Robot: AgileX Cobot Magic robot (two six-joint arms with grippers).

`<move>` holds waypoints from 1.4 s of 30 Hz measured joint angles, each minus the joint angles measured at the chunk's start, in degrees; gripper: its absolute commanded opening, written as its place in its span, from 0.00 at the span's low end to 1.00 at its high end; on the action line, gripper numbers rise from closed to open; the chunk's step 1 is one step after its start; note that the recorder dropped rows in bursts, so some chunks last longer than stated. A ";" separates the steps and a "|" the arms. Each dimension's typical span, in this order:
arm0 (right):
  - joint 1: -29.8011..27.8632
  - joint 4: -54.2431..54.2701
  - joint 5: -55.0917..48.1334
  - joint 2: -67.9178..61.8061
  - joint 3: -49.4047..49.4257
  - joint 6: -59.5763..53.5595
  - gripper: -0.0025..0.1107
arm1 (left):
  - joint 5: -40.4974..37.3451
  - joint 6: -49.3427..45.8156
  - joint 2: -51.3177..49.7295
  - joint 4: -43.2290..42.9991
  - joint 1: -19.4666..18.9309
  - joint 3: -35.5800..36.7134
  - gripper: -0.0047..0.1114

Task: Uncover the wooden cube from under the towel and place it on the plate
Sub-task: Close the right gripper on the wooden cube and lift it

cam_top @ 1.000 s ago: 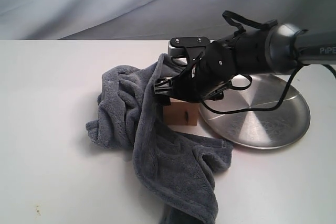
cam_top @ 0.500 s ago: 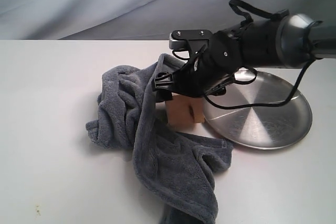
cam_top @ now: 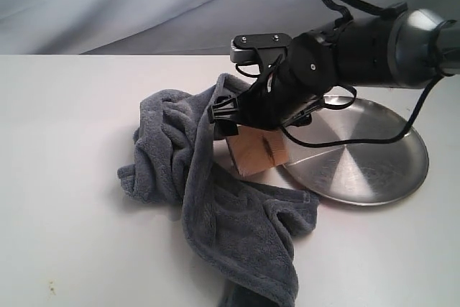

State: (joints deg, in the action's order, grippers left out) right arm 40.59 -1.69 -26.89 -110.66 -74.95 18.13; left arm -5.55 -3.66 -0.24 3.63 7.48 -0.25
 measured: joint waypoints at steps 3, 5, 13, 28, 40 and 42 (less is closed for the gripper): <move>0.04 -0.26 0.11 -0.52 0.10 -0.11 0.68 | 0.00 0.00 0.00 0.00 0.00 0.00 0.04; 0.14 -0.52 -0.64 -0.78 0.36 -0.11 0.72 | 0.00 0.00 0.00 0.00 0.00 0.00 0.04; 0.73 -1.47 -1.83 -1.19 0.66 -0.39 0.73 | 0.00 0.00 0.00 0.00 0.00 0.00 0.04; 1.34 -0.08 0.99 -1.57 0.74 -0.24 0.81 | 0.00 0.00 0.00 0.00 0.00 0.00 0.04; 1.34 0.27 1.93 -1.68 0.87 -0.11 0.82 | 0.00 0.00 0.00 0.00 0.00 0.00 0.04; 1.34 0.27 1.93 -1.68 0.87 -0.11 0.82 | 0.00 0.00 0.00 0.00 0.00 0.00 0.04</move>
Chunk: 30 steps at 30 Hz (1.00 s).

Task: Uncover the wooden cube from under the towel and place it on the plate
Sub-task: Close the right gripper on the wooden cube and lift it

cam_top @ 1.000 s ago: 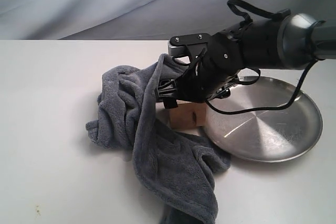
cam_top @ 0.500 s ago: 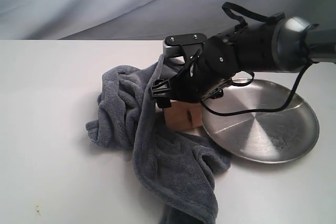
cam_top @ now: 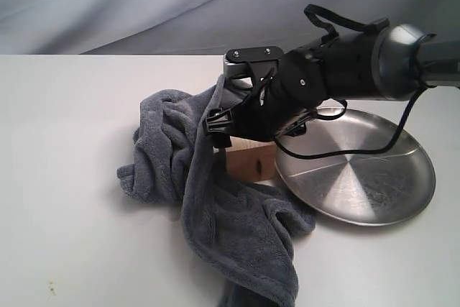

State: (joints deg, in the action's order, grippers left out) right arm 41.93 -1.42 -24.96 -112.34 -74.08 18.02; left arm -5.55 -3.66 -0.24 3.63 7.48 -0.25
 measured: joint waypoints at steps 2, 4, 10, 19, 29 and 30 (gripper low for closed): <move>0.00 0.00 0.00 0.00 0.00 0.00 0.82 | 0.00 0.00 0.00 0.00 0.00 0.00 0.04; 0.00 0.00 -0.49 0.00 0.00 0.09 0.82 | 0.00 0.00 0.00 0.00 0.00 0.00 0.04; 0.70 -0.12 -2.25 0.00 0.00 0.33 0.82 | 0.00 0.00 0.00 0.00 0.00 0.00 0.04; 1.35 -1.68 -3.52 0.00 0.00 2.64 0.82 | 0.00 0.00 0.00 0.00 0.00 0.00 0.04; 1.43 -3.68 -3.41 0.00 0.00 4.00 0.74 | 0.00 0.00 0.00 0.00 0.00 0.00 0.04; 1.47 -4.07 -3.41 0.00 0.00 4.13 0.73 | 0.00 0.00 0.00 0.00 0.00 0.00 0.04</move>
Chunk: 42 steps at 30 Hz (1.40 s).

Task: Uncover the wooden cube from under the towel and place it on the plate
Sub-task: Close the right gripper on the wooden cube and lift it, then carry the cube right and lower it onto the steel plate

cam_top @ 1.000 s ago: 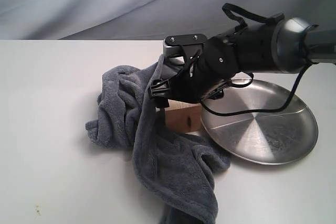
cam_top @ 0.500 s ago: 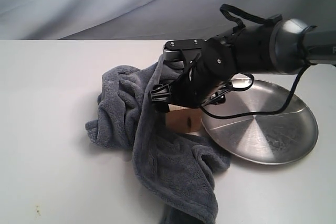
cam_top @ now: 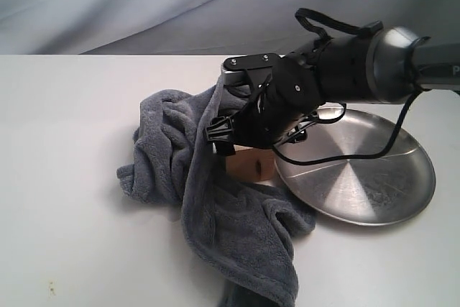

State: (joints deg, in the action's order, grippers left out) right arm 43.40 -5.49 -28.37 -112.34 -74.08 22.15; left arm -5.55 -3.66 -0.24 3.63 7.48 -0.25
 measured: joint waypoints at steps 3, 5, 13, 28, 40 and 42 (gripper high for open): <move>0.60 -1.01 0.09 0.00 0.00 0.31 0.73 | 0.00 0.00 0.00 0.00 0.00 0.00 0.04; 0.84 -1.10 0.31 0.00 0.00 0.31 0.73 | 0.00 0.00 0.00 0.00 0.00 0.00 0.04; 1.07 -1.42 0.85 0.00 0.00 0.31 0.56 | 0.00 0.00 0.00 0.00 0.00 0.00 0.04; 1.07 -2.25 1.49 2.01 0.33 0.42 0.56 | 0.00 0.00 0.00 0.00 0.00 0.00 0.04; 1.07 -3.09 0.99 3.68 0.41 0.42 0.55 | 0.00 0.00 0.00 0.00 0.00 0.00 0.04; 1.07 -3.54 0.60 4.71 0.41 0.42 0.55 | 0.00 0.00 0.00 0.00 0.00 0.00 0.04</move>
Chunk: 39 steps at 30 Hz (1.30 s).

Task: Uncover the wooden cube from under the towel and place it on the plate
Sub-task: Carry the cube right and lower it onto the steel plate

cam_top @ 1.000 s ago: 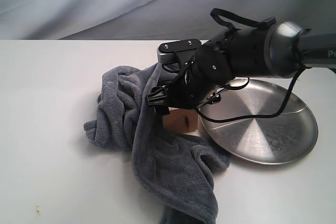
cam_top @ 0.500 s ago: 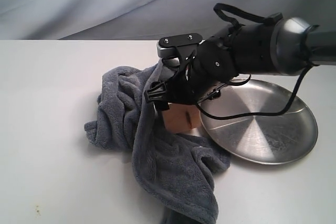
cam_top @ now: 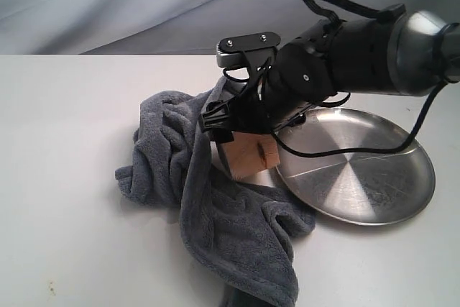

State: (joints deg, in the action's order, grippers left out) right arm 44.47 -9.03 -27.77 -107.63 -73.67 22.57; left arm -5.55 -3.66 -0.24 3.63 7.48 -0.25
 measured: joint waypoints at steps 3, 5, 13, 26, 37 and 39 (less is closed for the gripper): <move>0.00 -1.01 -1.61 2.18 0.00 0.00 0.55 | 0.00 0.00 0.00 0.00 0.00 0.00 0.04; 0.00 -2.26 -3.69 3.56 0.00 0.00 0.55 | 0.00 0.00 0.00 0.00 0.00 0.00 0.04; -2.32 -4.42 -8.28 8.22 5.04 0.31 0.55 | 0.00 0.00 0.00 0.00 0.00 0.00 0.04; -14.10 -5.18 0.86 21.44 21.86 1.33 0.55 | 0.00 0.00 0.00 0.00 0.00 0.00 0.04; -15.57 -5.70 15.87 16.29 25.78 0.91 0.55 | 0.00 0.00 0.00 0.00 0.00 0.00 0.04; -15.57 -5.83 16.39 14.91 25.91 0.77 0.55 | 0.00 0.00 0.00 0.00 0.00 0.00 0.04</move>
State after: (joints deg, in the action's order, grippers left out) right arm 28.90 -14.86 -11.38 -92.72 -47.76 23.34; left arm -5.55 -3.66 -0.24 3.63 7.48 -0.25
